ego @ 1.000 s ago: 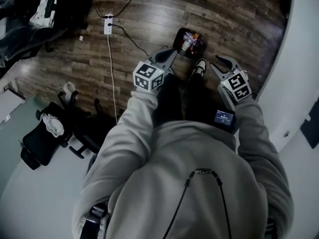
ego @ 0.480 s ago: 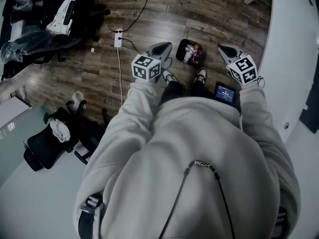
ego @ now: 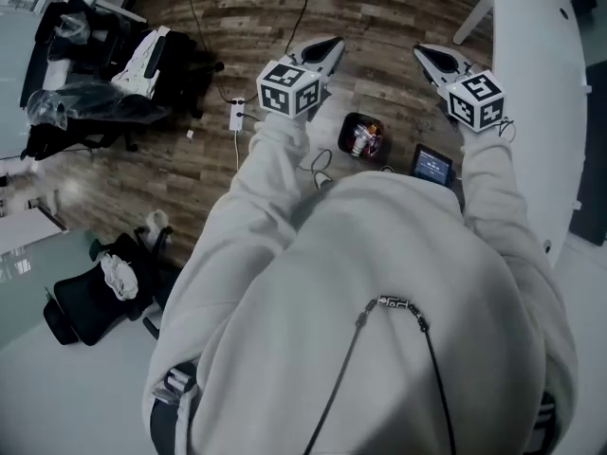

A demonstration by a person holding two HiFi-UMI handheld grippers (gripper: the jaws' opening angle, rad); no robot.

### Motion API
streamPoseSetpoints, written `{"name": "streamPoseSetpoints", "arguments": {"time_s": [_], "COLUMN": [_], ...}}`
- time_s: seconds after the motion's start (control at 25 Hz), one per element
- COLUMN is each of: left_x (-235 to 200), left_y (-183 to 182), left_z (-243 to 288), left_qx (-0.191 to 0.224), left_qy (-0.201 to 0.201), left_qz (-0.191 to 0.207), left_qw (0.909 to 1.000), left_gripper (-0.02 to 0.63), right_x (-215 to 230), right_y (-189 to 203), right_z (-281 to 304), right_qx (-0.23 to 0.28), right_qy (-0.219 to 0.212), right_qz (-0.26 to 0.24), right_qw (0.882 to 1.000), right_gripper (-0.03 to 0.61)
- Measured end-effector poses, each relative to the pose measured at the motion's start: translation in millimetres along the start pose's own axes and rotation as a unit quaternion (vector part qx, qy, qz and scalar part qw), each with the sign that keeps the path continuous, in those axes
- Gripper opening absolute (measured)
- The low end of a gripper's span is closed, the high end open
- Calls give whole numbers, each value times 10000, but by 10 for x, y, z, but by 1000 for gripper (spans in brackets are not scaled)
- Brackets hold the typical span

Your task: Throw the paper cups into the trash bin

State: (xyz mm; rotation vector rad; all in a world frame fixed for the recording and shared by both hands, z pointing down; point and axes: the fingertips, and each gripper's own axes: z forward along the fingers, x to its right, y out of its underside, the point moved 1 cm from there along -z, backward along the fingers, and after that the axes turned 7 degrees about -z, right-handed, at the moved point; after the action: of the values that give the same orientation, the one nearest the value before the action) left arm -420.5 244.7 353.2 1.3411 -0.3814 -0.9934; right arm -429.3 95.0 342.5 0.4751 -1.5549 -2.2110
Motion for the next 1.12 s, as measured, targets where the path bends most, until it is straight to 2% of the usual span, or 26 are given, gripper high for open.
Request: {"name": "streamPoseSetpoints", "arguments": {"time_s": [0.16, 0.32, 0.52, 1.12], "left_x": [221, 476, 722, 895], "left_y": [-800, -1190, -1287, -1313], "left_z": [155, 197, 243, 268], "left_qx": [546, 820, 909, 1007], "left_qy": [170, 321, 461, 515], "left_qz": [464, 751, 886, 966], "left_qw": [9973, 9933, 9908, 9889], "left_gripper": [-5, -5, -5, -5], "right_x": [169, 205, 186, 279], "right_y": [-833, -1323, -1409, -1315], "right_z": [-223, -502, -732, -927], "right_qx": [782, 1477, 1555, 1430], "right_qy": [164, 217, 209, 200], "right_qz": [-354, -281, -516, -698], "right_qw": [9962, 9884, 9863, 9870], "right_gripper": [18, 18, 18, 18]}}
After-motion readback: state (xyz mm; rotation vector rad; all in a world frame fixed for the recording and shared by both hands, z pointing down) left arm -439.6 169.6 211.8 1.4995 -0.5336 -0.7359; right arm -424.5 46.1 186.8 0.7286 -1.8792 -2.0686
